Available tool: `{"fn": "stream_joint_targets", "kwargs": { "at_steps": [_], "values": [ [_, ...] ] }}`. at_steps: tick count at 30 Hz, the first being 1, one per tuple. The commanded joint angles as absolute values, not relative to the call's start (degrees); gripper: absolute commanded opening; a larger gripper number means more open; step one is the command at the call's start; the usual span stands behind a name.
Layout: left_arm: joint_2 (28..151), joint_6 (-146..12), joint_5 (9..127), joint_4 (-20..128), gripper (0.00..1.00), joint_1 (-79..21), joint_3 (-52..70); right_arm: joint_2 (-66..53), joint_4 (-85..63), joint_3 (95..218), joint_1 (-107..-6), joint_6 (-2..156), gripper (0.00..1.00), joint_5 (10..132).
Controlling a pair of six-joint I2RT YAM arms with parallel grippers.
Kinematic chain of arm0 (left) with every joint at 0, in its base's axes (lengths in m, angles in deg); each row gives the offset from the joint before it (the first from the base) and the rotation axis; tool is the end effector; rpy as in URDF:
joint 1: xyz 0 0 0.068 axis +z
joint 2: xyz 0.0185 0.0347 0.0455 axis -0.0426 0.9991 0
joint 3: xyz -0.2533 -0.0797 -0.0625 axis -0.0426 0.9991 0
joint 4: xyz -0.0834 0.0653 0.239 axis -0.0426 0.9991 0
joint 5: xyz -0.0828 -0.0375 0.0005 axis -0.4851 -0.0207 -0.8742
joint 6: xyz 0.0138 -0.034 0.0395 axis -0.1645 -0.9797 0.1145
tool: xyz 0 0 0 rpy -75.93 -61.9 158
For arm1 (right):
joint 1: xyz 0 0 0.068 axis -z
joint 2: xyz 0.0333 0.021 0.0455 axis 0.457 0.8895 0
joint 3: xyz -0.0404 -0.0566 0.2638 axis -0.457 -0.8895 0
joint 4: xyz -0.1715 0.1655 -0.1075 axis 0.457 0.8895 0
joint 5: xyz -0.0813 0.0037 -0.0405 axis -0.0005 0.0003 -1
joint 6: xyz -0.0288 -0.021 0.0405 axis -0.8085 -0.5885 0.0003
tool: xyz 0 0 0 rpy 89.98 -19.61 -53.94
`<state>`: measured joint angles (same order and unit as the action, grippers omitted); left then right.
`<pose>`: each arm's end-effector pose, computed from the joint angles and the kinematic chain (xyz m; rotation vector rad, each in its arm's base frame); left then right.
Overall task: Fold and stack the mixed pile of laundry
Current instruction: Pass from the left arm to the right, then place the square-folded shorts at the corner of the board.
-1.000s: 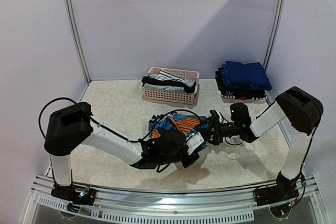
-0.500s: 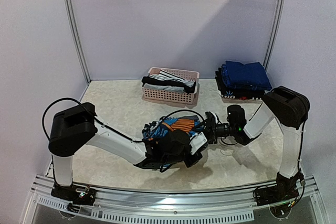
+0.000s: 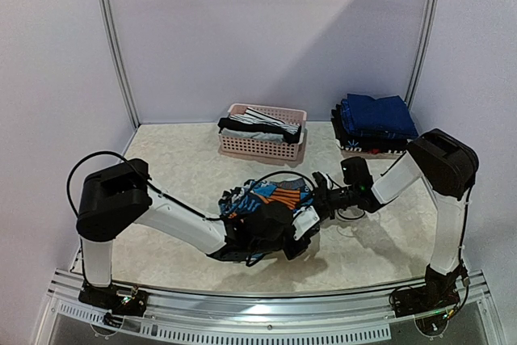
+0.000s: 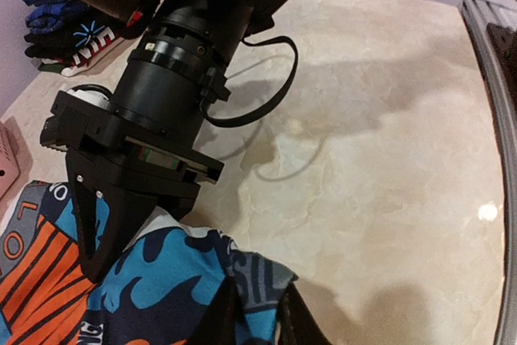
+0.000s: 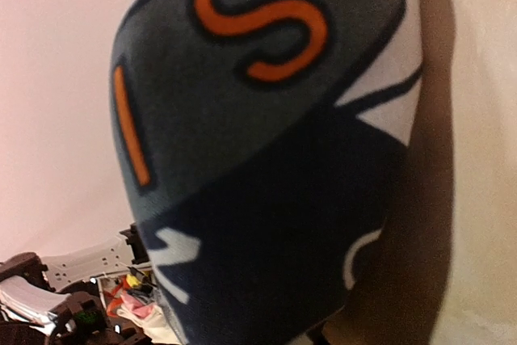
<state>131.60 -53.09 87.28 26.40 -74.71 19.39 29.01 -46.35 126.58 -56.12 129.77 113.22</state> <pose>0.1365 -0.4050 0.1283 1.1603 1.7157 -0.5690 0.2967 0.1952 0.0800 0.0853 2.5552 1.7126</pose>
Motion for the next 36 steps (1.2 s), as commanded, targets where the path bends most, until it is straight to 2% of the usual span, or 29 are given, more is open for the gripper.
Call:
{"fn": "stream_joint_targets", "kwargs": {
  "at_steps": [1, 6, 10, 18, 25, 36],
  "values": [
    [132.0, -53.4, 84.4, 25.6, 0.25, -75.9, 19.3, 25.3, -33.2, 129.4, -56.4, 121.7, 0.09, 109.6],
    [130.2, -53.8, 84.0, 23.5, 0.55, -76.0, 22.3, 22.3, -16.2, 132.9, -56.2, 111.9, 0.01, 104.5],
    [128.3, -54.0, 84.6, 23.0, 0.71, -76.0, 24.6, 20.2, -5.8, 135.2, -55.5, 105.8, 0.0, 99.8],
    [123.9, -54.5, 87.3, 19.2, 0.96, -75.9, 31.1, 15.7, 15.7, 144.2, -54.4, 93.7, 0.0, 85.7],
    [121.8, -54.3, 89.2, 17.8, 0.99, -75.3, 34.5, 15.1, 28.4, 152.9, -52.1, 87.8, 0.0, 76.9],
    [120.3, -55.4, 90.7, 15.6, 0.99, -74.9, 38.4, 13.9, 39.0, 166.4, -47.8, 86.1, 0.0, 72.1]
  ]
}}
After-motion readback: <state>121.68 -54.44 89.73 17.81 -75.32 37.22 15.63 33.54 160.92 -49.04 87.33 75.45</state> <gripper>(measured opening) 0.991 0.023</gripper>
